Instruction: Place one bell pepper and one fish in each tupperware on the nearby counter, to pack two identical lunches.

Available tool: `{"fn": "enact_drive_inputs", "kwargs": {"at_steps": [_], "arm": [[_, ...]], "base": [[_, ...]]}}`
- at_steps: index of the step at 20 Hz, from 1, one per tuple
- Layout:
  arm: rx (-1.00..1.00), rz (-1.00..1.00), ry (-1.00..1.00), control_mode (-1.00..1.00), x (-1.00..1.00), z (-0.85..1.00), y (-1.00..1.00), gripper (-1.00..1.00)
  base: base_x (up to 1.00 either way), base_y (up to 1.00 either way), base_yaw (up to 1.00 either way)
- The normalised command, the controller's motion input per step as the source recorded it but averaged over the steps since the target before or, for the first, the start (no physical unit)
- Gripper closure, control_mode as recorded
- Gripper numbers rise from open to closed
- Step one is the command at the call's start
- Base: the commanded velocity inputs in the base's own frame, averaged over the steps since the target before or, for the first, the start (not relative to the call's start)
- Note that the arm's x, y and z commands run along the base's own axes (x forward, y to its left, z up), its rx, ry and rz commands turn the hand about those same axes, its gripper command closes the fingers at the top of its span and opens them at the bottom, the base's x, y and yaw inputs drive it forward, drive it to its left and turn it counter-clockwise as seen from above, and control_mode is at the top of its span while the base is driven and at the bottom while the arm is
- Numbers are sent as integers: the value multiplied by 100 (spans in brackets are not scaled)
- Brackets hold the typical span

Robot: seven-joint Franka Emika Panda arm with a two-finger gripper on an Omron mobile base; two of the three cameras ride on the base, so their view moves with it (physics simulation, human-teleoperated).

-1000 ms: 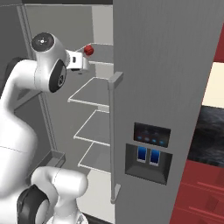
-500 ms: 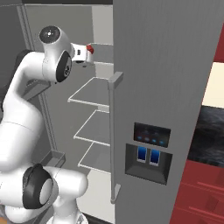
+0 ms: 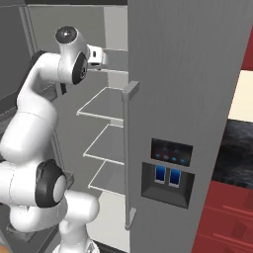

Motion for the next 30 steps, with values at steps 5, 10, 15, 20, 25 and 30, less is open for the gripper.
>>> {"fn": "enact_drive_inputs", "kwargs": {"at_steps": [5,10,15,20,25,30], "arm": [[2,0,0,-100,57,0,10,-100],[2,0,0,-100,62,0,10,-100],[1,0,0,-100,62,0,14,-100],[0,0,0,-100,65,0,13,-100],[0,0,0,-100,65,0,11,-100],[0,0,0,-100,60,0,3,-100]], "base": [[0,0,0],[0,0,0],[0,0,0],[0,0,0],[0,0,0],[0,0,0]]}}
